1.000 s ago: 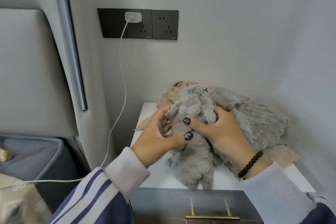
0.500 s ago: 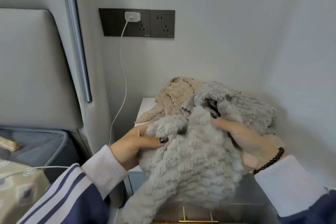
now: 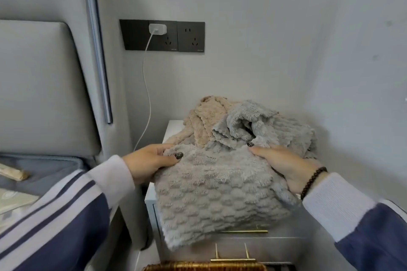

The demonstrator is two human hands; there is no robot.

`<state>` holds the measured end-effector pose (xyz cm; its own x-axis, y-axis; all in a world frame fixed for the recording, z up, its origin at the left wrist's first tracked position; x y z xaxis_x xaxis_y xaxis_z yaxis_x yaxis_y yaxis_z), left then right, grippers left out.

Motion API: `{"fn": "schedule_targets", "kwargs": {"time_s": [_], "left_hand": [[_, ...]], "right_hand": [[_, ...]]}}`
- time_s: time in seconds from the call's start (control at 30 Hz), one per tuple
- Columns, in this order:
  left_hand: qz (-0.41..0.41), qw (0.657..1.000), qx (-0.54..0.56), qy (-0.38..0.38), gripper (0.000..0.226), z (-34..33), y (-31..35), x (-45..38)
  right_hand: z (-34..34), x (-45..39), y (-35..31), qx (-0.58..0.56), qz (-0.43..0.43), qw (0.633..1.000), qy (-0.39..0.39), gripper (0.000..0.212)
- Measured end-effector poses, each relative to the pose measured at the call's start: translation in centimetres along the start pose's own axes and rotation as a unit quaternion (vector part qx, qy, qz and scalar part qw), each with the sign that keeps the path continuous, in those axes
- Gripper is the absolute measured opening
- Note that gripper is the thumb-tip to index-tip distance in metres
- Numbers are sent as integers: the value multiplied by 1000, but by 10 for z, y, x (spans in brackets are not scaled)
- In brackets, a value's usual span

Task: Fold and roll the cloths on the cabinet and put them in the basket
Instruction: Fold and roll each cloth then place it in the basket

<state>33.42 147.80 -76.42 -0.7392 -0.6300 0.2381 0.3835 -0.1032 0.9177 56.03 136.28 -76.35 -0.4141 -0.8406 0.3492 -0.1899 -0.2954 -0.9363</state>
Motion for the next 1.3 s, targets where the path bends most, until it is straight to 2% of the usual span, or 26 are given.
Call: {"fn": "schedule_targets", "kwargs": {"time_s": [0.03,0.07,0.1,0.17,0.27,0.33,0.43,0.5,0.57,0.67,0.7,0.73,0.83,0.9,0.97,1.1,1.2,1.3], "left_hand": [[5,999,-46,27,19,10,11,-5],[5,994,-96,57,3,24,25,-10],[4,985,-139,102,12,41,42,-15],[-34,964,-184,188,11,71,92,-11],[-125,942,-115,288,6,107,169,19],[-183,932,-76,304,8,118,197,40],[-231,929,-86,276,14,110,194,63],[-222,938,-107,242,11,93,161,66],[-199,954,-98,203,10,71,111,64],[-132,976,-72,157,61,40,22,56],[-109,980,-71,150,75,32,-5,54],[-93,983,-72,138,79,24,-27,53],[-49,991,-59,111,54,6,-67,55],[-40,992,-67,99,48,-1,-74,54],[-45,991,-59,108,45,-1,-75,53],[-66,985,-93,134,62,2,-68,50],[-73,983,-87,142,52,2,-64,47],[-71,986,-81,129,64,-1,-64,47]], "right_hand": [[6,-6,-13,51,21,998,37,67],[9,-8,-30,86,48,993,65,61],[10,-8,-51,105,79,988,86,47],[8,2,-108,79,166,979,83,22],[13,46,-198,-46,317,945,63,17],[13,74,-227,-96,369,924,15,10],[12,100,-220,-45,393,917,-44,10],[9,108,-186,40,391,917,-69,18],[5,104,-132,184,341,920,-61,15],[6,83,-38,292,226,927,-64,15],[8,75,-10,301,193,931,-66,16],[8,68,14,309,167,934,-70,17],[2,55,57,314,102,937,-118,13],[-1,54,63,290,73,943,-144,6],[1,53,60,278,76,946,-148,6],[1,49,53,264,95,949,-141,8],[0,49,53,245,96,953,-154,14],[4,50,56,235,80,955,-162,15]]}}
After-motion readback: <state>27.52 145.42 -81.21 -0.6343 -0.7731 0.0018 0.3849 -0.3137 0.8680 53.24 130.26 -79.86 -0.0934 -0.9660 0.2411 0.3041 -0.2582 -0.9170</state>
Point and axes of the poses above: each hand's wrist, its own x-axis away from the middle knuckle, its own z-axis out of the back of the hand, y = z × x, the point moved 10 cm from there along -x, towards the middle knuckle, and after that the axes turned 13 degrees about -x, right-handed, at the moved point
